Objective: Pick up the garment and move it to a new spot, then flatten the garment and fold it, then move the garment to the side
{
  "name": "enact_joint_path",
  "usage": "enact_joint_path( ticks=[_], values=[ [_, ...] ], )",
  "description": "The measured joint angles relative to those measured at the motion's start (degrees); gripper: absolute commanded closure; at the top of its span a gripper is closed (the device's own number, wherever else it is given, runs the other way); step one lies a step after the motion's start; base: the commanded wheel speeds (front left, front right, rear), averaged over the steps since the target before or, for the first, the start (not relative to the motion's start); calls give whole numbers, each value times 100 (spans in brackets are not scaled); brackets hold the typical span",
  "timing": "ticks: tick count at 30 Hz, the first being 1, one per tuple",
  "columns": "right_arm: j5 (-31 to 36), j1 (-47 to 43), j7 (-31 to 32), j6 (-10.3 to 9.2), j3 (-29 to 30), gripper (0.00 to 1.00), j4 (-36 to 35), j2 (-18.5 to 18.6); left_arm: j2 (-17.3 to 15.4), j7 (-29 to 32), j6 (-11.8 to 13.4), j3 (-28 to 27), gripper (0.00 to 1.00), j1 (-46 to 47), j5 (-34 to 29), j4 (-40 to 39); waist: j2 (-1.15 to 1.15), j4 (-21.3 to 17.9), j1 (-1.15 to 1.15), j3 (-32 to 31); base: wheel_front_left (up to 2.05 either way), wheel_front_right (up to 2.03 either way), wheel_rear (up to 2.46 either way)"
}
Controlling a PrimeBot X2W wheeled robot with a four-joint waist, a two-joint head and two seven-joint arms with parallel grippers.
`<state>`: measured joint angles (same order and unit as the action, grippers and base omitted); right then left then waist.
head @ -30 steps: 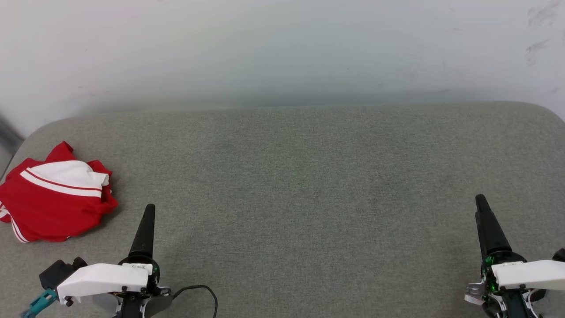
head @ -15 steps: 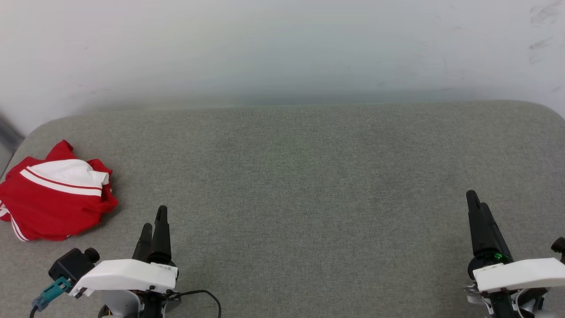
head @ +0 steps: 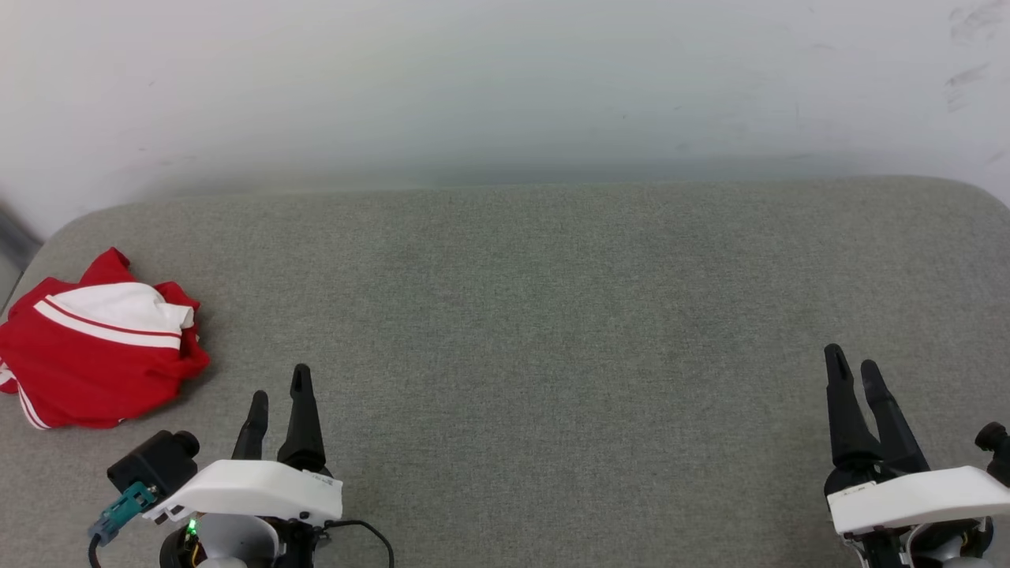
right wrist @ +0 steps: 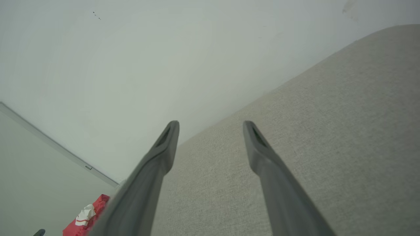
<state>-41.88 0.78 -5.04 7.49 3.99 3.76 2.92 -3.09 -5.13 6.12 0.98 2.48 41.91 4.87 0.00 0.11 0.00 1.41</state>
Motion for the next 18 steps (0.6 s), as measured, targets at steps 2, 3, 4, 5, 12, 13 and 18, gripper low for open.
enact_joint_path(
  ticks=[2,3,4,5,12,13,18],
  values=[
    [174,-10,-27,0,-9,0,-19,0,-12,-20,37,44,0,-10,-149,-25,0,1,0,5,0,0,0],
    [241,-14,-55,0,-13,0,-24,0,-21,-48,54,65,0,-19,-219,-34,0,1,0,7,0,0,0],
    [309,-18,-60,0,-18,0,-32,0,-31,-67,74,86,0,-23,-296,-47,0,2,0,9,0,0,0],
    [382,-22,-90,0,-21,0,-41,0,-40,-76,103,107,0,-24,-371,-63,0,2,0,11,0,0,0],
    [862,-80,-204,0,-49,0,-144,0,-79,-198,248,248,0,-51,-836,-151,0,2,0,32,0,0,0],
    [923,-80,-210,0,-58,0,-154,0,-85,-214,254,261,0,-52,-902,-164,0,3,0,37,0,0,0],
    [1240,-82,-300,0,-75,0,-183,0,-123,-292,325,345,0,-66,-1211,-213,0,2,0,62,0,0,0]
  ],
)
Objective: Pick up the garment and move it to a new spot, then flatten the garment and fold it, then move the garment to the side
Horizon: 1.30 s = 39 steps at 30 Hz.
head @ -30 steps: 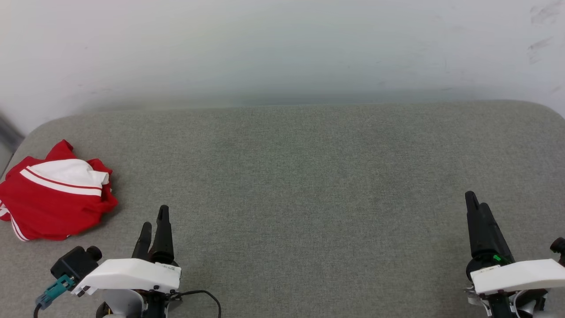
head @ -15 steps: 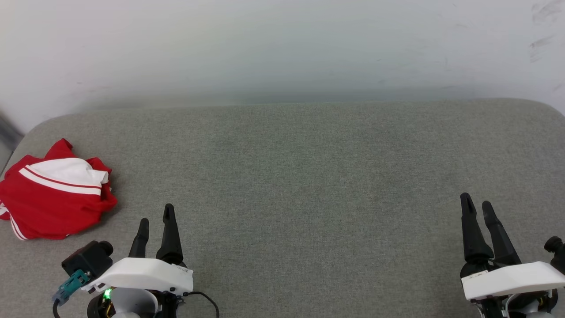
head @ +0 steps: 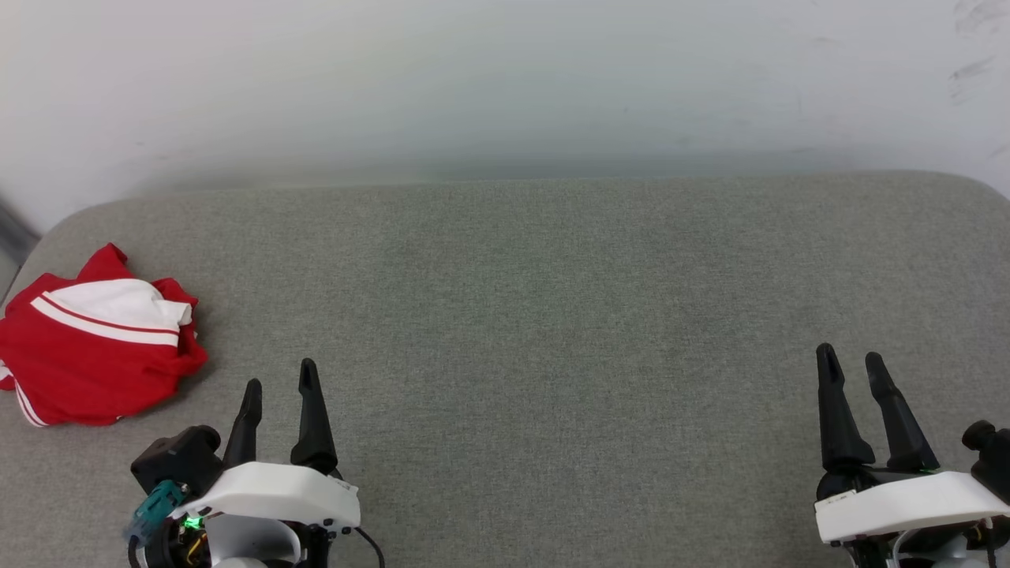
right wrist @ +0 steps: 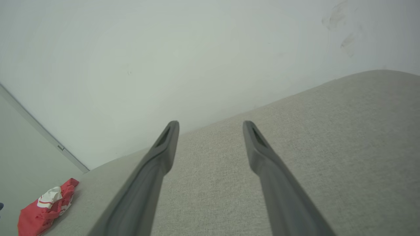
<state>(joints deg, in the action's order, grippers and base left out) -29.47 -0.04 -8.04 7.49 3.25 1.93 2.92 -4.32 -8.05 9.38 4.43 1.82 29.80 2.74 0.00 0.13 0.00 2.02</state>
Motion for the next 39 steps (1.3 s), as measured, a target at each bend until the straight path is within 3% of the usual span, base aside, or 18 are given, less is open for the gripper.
enact_joint_path(
  ticks=[22,39],
  values=[
    [1132,-136,-305,0,20,0,-125,0,-11,-301,92,233,0,-139,-1177,-157,0,14,0,31,0,0,0],
    [1751,-263,-517,0,24,0,-235,0,80,-527,-14,241,0,-309,-2016,-182,0,18,0,-4,0,0,0]
  ],
)
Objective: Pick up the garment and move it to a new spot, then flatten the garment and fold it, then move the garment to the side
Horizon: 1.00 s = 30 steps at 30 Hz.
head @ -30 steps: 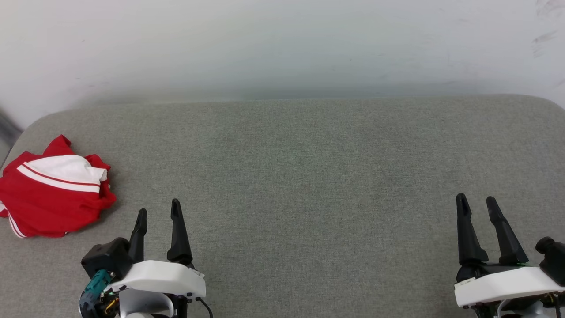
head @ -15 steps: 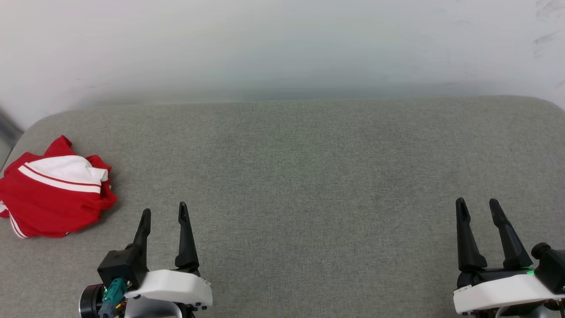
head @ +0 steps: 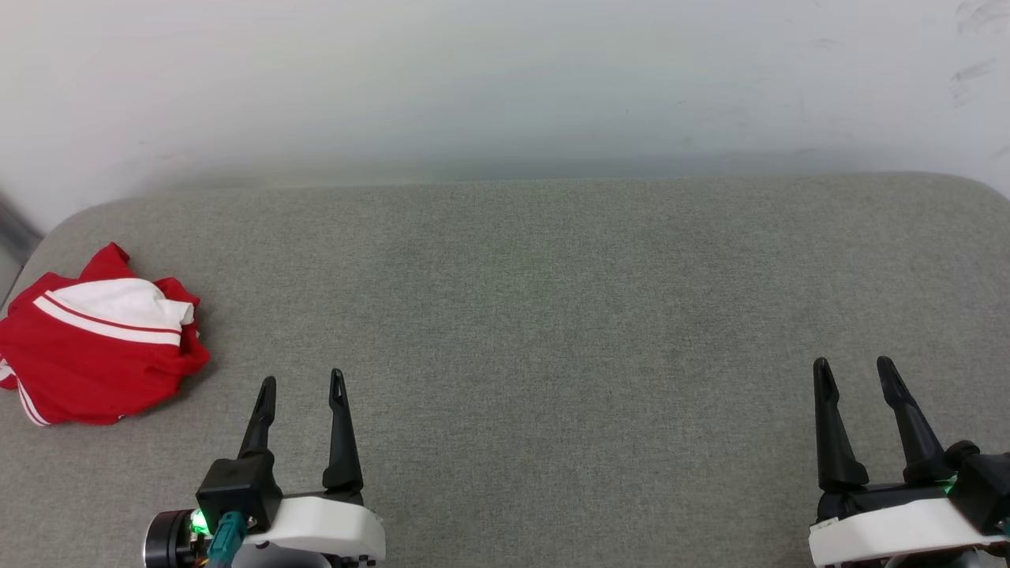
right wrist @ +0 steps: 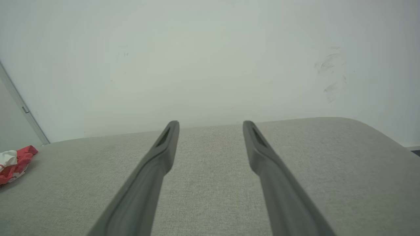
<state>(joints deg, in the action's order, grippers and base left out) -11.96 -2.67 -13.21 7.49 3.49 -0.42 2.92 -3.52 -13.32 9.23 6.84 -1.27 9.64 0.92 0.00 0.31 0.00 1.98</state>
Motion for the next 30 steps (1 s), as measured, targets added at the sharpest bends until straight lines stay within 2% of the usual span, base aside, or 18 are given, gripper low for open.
enact_joint_path(
  ticks=[17,30],
  values=[
    [354,-81,-187,1,-25,0,4,0,51,-160,-125,-102,0,-83,-582,-2,0,-6,0,35,0,0,0],
    [234,-80,-188,0,-30,0,87,0,58,-175,-249,-176,0,-82,-377,81,0,17,0,80,0,0,0]
  ],
)
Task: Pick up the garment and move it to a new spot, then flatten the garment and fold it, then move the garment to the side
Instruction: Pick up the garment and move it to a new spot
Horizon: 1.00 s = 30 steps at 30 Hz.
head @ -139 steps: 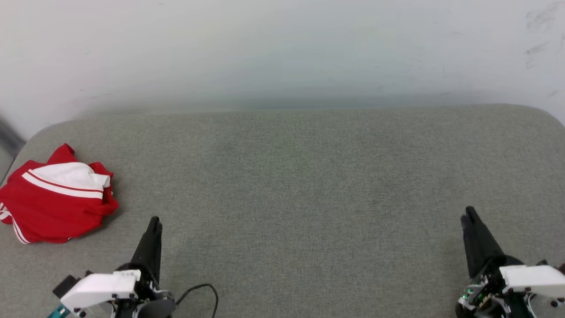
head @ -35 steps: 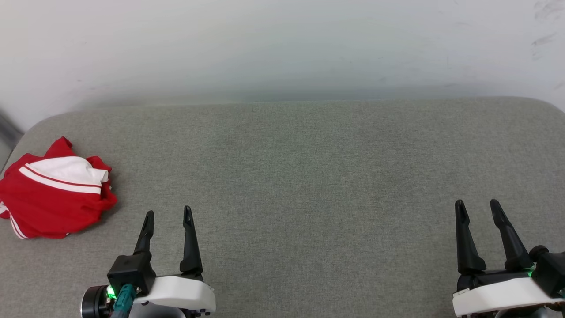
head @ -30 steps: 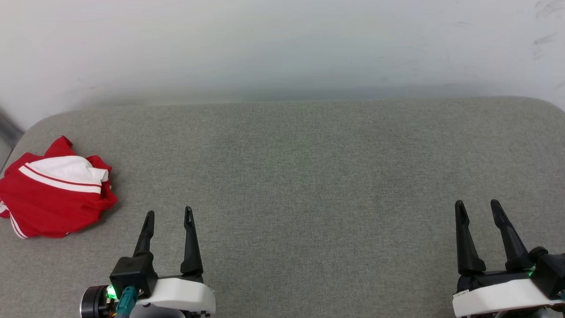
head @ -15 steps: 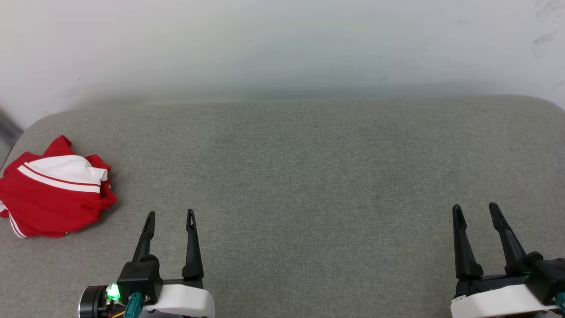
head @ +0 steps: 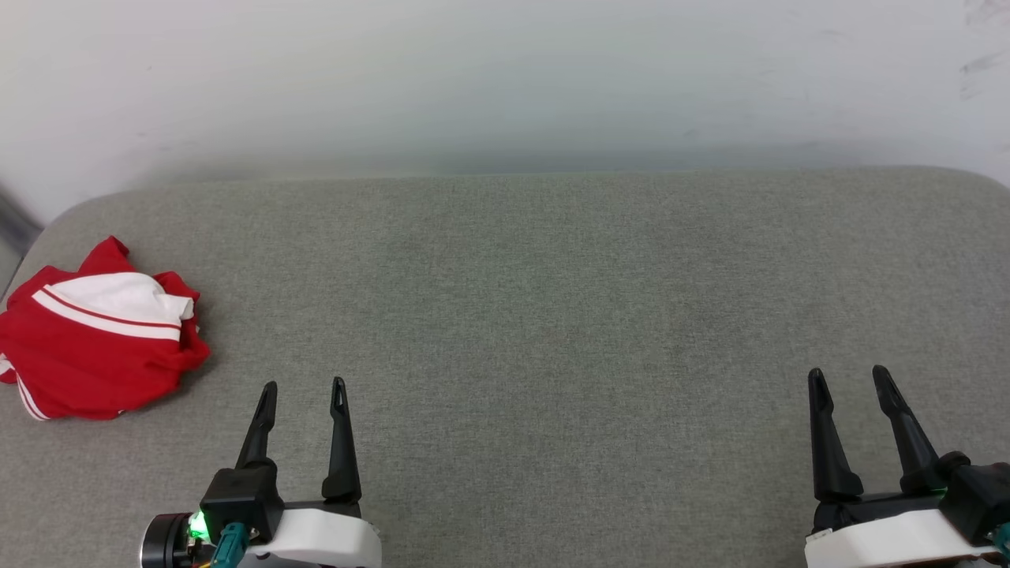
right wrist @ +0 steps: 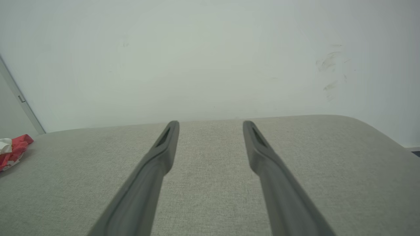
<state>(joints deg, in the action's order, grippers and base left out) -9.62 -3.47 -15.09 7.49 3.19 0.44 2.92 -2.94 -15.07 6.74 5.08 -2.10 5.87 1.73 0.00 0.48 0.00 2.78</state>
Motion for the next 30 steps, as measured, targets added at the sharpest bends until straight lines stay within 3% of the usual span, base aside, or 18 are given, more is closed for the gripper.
enact_joint_path(
  ticks=[11,30],
  values=[
    [34,3,0,1,-25,0,-34,1,3,0,7,-45,0,66,141,46,0,377,0,84,0,0,0],
    [205,-5,0,1,-91,0,-58,1,2,0,80,-167,0,84,302,54,0,1693,0,171,0,0,0]
  ],
)
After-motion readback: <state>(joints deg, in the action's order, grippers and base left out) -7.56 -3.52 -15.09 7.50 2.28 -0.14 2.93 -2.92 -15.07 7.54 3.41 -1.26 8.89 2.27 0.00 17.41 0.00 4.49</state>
